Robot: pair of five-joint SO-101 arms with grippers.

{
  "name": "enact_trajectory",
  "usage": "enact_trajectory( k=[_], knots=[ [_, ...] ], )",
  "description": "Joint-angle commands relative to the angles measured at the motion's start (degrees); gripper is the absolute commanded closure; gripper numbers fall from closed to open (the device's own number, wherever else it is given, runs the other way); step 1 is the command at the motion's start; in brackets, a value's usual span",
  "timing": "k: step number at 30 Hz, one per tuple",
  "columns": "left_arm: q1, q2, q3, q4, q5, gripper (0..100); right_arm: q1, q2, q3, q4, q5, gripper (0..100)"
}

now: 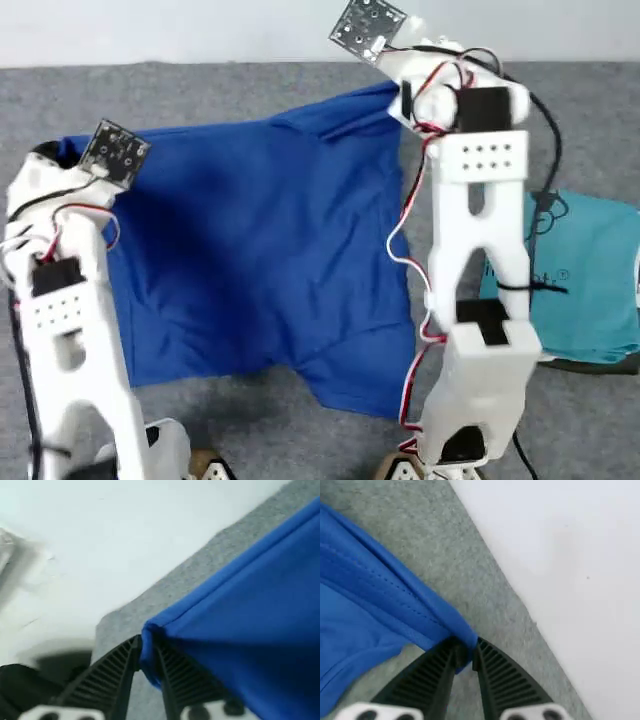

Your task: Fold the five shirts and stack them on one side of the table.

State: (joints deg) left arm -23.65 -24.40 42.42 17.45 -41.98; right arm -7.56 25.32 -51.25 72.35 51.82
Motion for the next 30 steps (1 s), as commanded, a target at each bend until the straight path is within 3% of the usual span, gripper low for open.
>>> enact_trajectory(
  k=[1, 9, 16, 30],
  knots=[
    [1.41, 6.86, -3.91, -6.77, -0.88, 99, 0.31, 2.33, -0.26, -8.92, 0.70, 98.7],
    [2.99, 25.32, -24.13, -8.26, -0.88, 99, 2.42, 7.08, -0.26, -24.66, 0.97, 98.7],
    [3.78, 30.77, -27.74, -5.54, -0.97, 99, 1.54, 7.52, -0.09, -25.01, 0.97, 98.7],
    [3.69, 24.53, -27.56, 35.60, -3.52, 99, 0.13, 7.08, -8.18, 23.52, 0.70, 98.7]
  ],
)
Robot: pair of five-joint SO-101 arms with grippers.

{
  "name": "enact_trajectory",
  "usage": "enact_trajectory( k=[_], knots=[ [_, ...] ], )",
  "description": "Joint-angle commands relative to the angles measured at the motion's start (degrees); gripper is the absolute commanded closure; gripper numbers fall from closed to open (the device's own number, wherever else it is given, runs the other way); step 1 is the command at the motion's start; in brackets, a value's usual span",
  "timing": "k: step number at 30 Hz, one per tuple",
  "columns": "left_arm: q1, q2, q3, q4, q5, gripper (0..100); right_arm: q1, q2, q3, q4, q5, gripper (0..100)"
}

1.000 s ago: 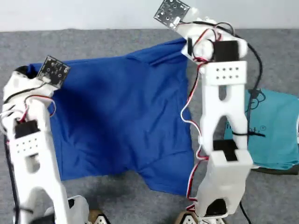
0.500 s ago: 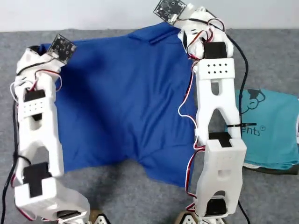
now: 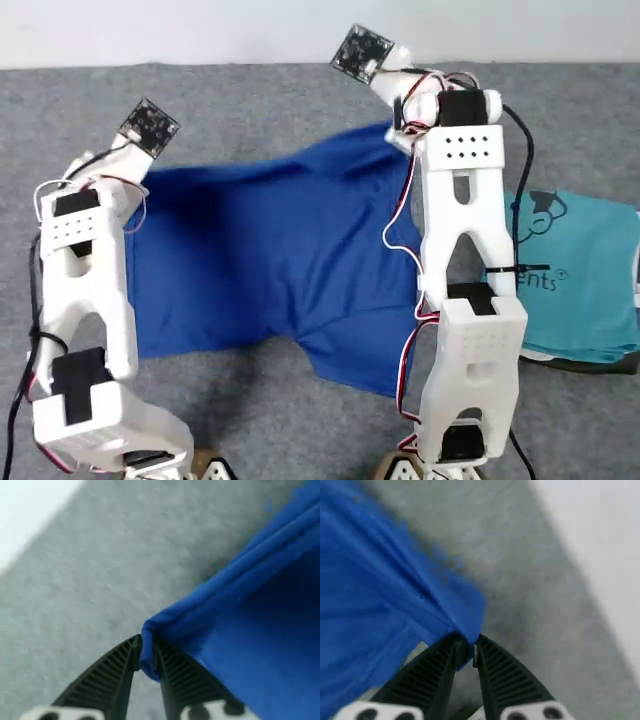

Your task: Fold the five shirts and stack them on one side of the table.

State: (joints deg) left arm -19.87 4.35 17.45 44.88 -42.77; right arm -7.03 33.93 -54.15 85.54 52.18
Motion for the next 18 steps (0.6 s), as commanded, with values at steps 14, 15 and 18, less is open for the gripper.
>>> enact_trajectory(
  k=[14, 15, 18],
  knots=[
    [-3.69, -4.66, -2.24, 23.74, -7.91, 99, -1.71, -20.44, 24.00, 17.54, -5.36, 98.7],
    [-3.69, -4.66, -2.24, 24.88, -7.91, 99, -2.07, -22.73, 27.69, 17.54, -5.45, 98.7],
    [-3.52, -4.66, -2.33, 29.89, -8.35, 98, -2.95, -29.32, 37.63, 17.45, -5.45, 98.8]
  ],
)
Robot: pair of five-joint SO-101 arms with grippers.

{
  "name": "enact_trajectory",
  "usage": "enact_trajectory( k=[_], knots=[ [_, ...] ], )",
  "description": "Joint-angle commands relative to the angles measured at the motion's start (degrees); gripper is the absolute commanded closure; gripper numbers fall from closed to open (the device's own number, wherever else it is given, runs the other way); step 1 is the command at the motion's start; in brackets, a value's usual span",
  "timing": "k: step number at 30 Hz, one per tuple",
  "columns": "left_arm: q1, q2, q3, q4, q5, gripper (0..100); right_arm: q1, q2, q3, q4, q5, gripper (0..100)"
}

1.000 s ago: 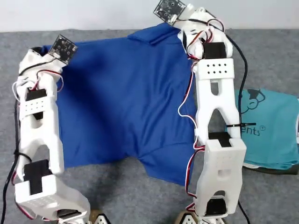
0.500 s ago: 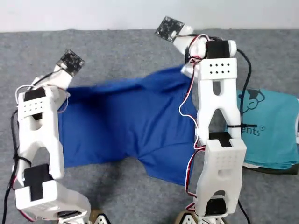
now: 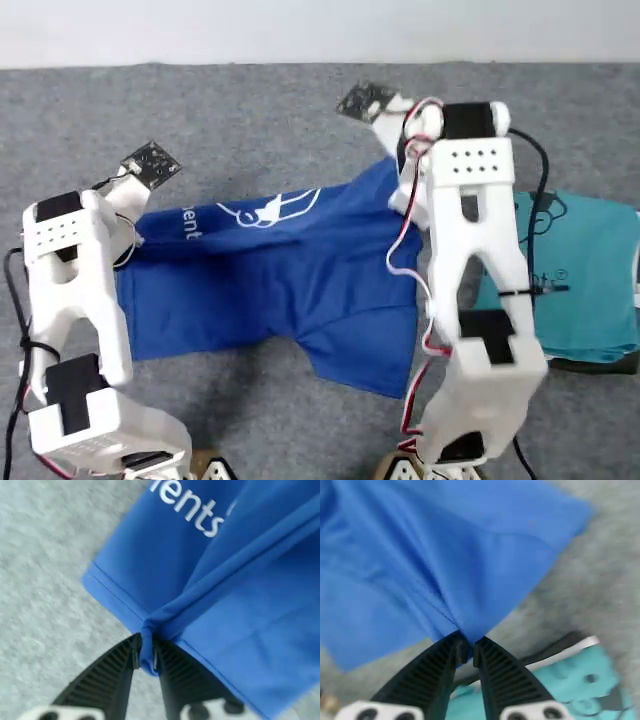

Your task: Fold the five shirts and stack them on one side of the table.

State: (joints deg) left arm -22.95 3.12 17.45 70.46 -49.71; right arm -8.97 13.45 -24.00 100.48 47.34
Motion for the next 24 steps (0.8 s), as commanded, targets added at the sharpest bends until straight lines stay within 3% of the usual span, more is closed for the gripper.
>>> enact_trajectory(
  k=[1, 12, 18, 24],
  knots=[
    [-0.35, -3.52, -2.33, 5.98, -2.46, 98, -1.19, -10.77, 10.29, 2.51, -0.62, 98.8],
    [-4.13, -3.52, -2.68, 8.88, -3.87, 98, -1.63, -27.38, 35.87, 2.42, -2.29, 98.8],
    [-4.92, -7.74, -2.33, 14.68, -8.70, 98, -1.54, -32.22, 42.29, 2.42, -2.29, 98.8],
    [-4.75, -10.20, -1.27, 14.77, -8.70, 98, -2.51, -32.75, 46.77, 2.24, -2.02, 98.8]
  ],
)
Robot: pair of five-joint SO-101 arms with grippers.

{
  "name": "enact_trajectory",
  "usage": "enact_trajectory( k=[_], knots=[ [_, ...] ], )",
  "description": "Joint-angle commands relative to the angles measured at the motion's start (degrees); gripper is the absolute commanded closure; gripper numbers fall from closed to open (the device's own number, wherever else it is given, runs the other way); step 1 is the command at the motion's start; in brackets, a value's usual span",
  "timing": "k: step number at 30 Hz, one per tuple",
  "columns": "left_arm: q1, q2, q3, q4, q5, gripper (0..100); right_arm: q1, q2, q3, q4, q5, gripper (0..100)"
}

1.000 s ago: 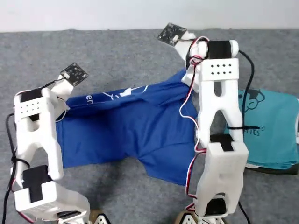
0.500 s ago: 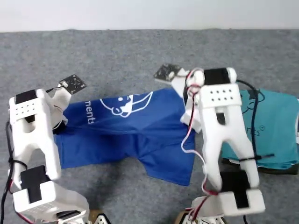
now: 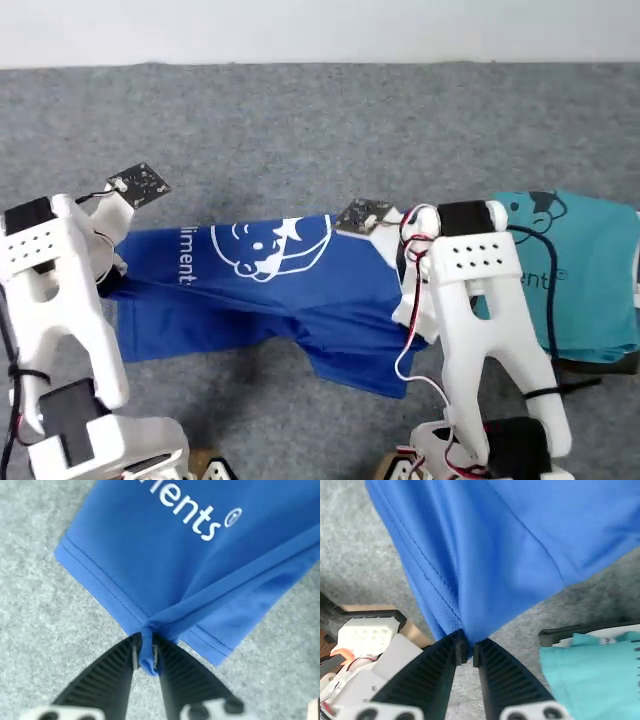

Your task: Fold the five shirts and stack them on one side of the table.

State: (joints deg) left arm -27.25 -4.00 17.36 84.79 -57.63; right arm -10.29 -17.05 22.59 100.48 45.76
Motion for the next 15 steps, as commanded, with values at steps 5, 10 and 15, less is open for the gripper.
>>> enact_trajectory(
  k=[5, 10, 15],
  knots=[
    [-1.85, -3.60, 1.63, -1.32, -0.44, 92, -3.38, -2.68, 2.73, 2.24, -0.70, 95.7],
    [-4.57, -5.71, 1.71, -1.05, 2.64, 87, -2.59, -2.86, 2.55, 2.42, -5.36, 81.2],
    [-5.01, -11.08, 1.89, -0.97, 2.99, 87, -2.77, -2.86, 1.32, 2.33, -6.59, 79.0]
  ],
)
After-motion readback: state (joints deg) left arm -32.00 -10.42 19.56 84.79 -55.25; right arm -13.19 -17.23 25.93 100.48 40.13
